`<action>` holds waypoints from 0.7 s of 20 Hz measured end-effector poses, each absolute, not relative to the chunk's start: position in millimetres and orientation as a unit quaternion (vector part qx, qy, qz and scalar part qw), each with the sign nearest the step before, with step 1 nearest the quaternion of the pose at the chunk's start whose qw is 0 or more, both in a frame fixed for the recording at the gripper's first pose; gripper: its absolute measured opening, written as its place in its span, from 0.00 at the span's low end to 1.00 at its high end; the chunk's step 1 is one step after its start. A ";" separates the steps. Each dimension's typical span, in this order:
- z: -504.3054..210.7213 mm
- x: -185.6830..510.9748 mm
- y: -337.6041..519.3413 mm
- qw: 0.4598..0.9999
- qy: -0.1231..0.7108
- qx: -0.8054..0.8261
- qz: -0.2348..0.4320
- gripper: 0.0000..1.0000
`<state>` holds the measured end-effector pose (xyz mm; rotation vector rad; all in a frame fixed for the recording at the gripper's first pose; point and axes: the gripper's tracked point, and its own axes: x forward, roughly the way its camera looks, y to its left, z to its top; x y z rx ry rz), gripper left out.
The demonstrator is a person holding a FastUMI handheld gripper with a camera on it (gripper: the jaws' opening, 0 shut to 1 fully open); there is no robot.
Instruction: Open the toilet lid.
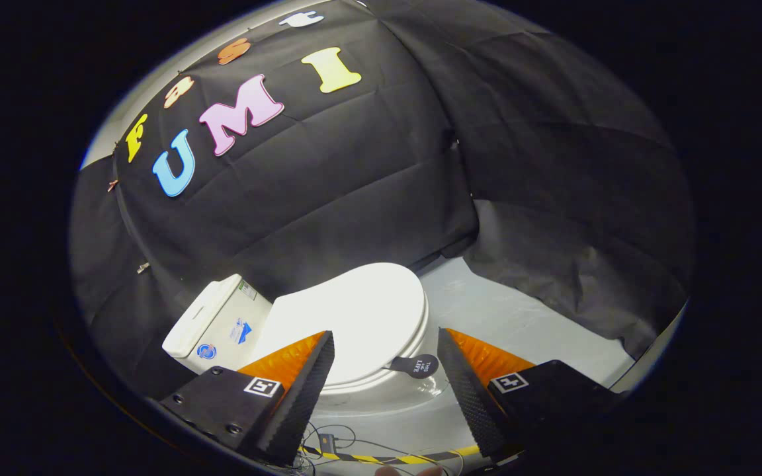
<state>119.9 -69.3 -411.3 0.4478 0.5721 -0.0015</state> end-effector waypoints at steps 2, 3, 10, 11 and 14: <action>-430.2 126.8 -72.4 0.923 0.302 0.241 0.000 0.99; -440.8 129.7 -72.6 0.914 0.316 0.254 0.000 0.99; -510.0 140.9 -92.1 0.872 0.383 0.303 -0.038 0.99; -518.7 143.0 -93.7 0.867 0.389 0.308 -0.042 0.99; -541.0 149.8 -88.7 0.850 0.405 0.334 -0.041 0.99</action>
